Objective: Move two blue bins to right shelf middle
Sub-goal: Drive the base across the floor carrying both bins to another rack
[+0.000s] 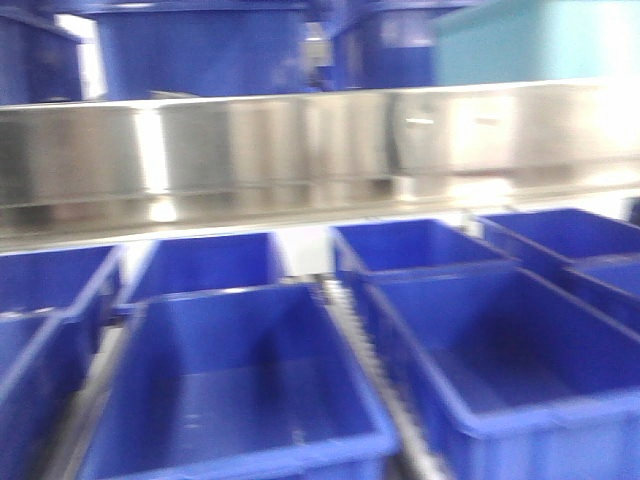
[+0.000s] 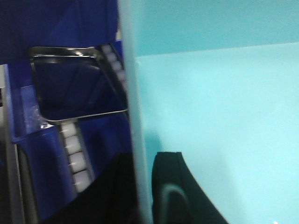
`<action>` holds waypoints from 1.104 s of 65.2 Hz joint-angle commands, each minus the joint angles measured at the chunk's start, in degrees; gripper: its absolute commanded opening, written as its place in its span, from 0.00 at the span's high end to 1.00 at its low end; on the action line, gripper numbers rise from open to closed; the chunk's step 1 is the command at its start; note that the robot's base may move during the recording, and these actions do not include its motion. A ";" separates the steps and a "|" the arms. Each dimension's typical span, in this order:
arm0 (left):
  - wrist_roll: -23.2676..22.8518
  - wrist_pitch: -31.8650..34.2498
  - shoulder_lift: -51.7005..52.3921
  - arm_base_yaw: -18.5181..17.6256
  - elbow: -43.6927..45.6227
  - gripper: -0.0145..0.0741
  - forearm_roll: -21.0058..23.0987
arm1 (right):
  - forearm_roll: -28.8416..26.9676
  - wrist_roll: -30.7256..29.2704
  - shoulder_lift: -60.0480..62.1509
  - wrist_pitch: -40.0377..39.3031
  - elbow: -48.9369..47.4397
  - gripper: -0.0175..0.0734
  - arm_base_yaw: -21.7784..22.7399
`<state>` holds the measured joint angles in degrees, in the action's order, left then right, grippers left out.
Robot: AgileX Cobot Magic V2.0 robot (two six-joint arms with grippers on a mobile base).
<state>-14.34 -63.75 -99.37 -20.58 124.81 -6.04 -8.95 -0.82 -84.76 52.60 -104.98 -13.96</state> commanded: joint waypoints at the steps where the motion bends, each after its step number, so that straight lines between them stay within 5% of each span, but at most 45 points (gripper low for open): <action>1: 0.59 2.24 1.06 -0.15 0.52 0.96 -0.29 | -0.29 -0.73 0.81 -2.57 -0.74 0.98 0.12; 72: 0.59 2.24 1.06 -0.15 0.52 0.96 -0.29 | -0.29 -0.73 0.81 -2.57 -0.74 0.98 0.12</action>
<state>-14.34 -63.75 -99.37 -20.58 124.81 -6.04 -8.95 -0.82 -84.76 52.60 -104.98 -13.96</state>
